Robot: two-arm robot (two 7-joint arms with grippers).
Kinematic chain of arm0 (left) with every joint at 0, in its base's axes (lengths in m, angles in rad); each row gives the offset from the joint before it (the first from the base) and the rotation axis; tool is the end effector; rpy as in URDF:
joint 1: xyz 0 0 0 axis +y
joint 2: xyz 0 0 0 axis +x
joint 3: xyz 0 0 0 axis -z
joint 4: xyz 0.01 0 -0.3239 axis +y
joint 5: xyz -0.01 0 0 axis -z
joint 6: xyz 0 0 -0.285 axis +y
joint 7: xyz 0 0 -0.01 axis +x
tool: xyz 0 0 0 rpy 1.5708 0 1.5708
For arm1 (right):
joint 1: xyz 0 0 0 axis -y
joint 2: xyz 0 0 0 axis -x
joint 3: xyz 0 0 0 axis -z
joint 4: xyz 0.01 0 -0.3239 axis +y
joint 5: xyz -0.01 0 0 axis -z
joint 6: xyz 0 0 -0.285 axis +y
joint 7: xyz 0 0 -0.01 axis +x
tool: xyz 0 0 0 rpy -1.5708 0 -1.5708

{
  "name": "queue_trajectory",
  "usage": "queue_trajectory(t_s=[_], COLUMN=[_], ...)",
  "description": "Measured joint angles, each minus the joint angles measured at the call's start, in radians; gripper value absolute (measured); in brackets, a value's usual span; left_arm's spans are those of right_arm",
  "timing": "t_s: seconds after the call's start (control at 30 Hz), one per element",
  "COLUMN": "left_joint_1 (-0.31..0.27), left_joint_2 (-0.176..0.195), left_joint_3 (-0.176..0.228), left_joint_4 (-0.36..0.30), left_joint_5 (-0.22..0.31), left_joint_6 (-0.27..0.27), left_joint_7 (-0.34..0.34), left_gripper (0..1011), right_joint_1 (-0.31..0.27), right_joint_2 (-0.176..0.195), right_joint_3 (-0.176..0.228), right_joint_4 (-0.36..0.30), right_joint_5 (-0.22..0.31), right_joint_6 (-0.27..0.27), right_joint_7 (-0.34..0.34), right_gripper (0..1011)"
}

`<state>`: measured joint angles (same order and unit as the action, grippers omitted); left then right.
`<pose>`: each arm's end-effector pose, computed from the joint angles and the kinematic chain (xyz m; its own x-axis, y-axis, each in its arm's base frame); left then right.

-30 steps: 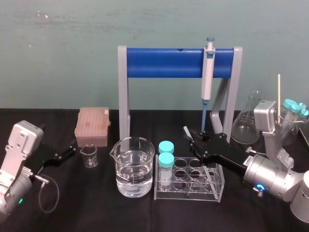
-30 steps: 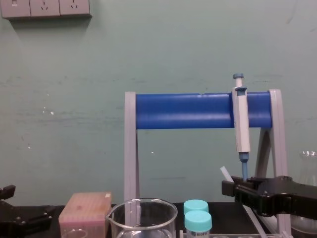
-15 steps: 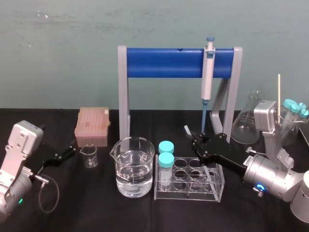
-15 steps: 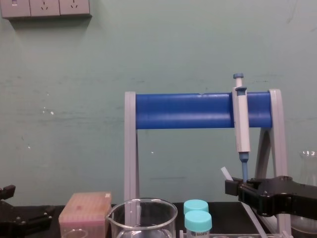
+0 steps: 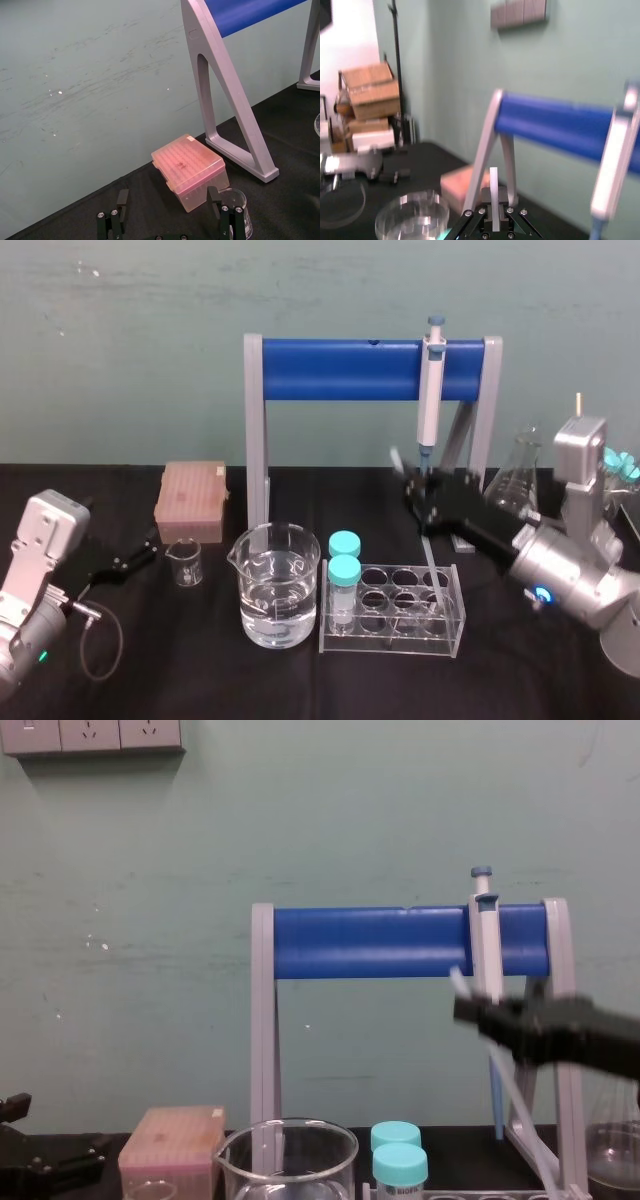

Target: Pick up the stirring rod with one hand, then place it down.

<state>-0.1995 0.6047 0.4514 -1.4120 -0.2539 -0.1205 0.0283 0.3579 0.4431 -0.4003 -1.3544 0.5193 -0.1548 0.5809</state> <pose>0.3411 0.1082 -0.3251 0.2923 0.8803 0.3737 -0.9553 0.2873 0.0703 0.3982 -0.0660 -0.2852 0.7367 -0.6710 0.0839 0.6629 0.7411 0.1064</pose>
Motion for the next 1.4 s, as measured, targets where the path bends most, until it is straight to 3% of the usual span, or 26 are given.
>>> queue_trajectory(t_s=[0.17, 0.3, 0.5, 0.63, 1.0, 1.4], left_joint_1=[0.000, 0.000, 0.000, 0.000, 0.000, 0.000], left_joint_2=[0.000, 0.000, 0.000, 0.000, 0.000, 0.000], left_joint_3=[0.000, 0.000, 0.000, 0.000, 0.000, 0.000], left_joint_4=[0.000, 0.000, 0.000, 0.000, 0.000, 0.000], left_joint_5=[0.000, 0.000, 0.000, 0.000, 0.000, 0.000], left_joint_6=[0.000, 0.000, 0.000, 0.000, 0.000, 0.000], left_joint_7=[0.000, 0.000, 0.000, 0.000, 0.000, 0.000], left_gripper=[1000, 1000, 1000, 1000, 1000, 1000], right_joint_1=[0.010, 0.019, 0.005, -0.018, -0.062, -0.060], right_joint_2=[-0.021, -0.052, -0.098, -0.122, -0.141, -0.141], right_joint_3=[0.027, 0.053, 0.088, 0.108, 0.136, 0.134], right_joint_4=[-0.038, -0.056, -0.044, -0.021, 0.014, 0.012], right_joint_5=[0.000, -0.003, -0.023, -0.037, -0.065, -0.065], right_joint_6=[-0.066, -0.163, -0.313, -0.384, -0.408, -0.408], right_joint_7=[0.001, 0.004, 0.005, 0.004, -0.006, -0.007], right_gripper=[69, 69, 69, 69, 69, 69])
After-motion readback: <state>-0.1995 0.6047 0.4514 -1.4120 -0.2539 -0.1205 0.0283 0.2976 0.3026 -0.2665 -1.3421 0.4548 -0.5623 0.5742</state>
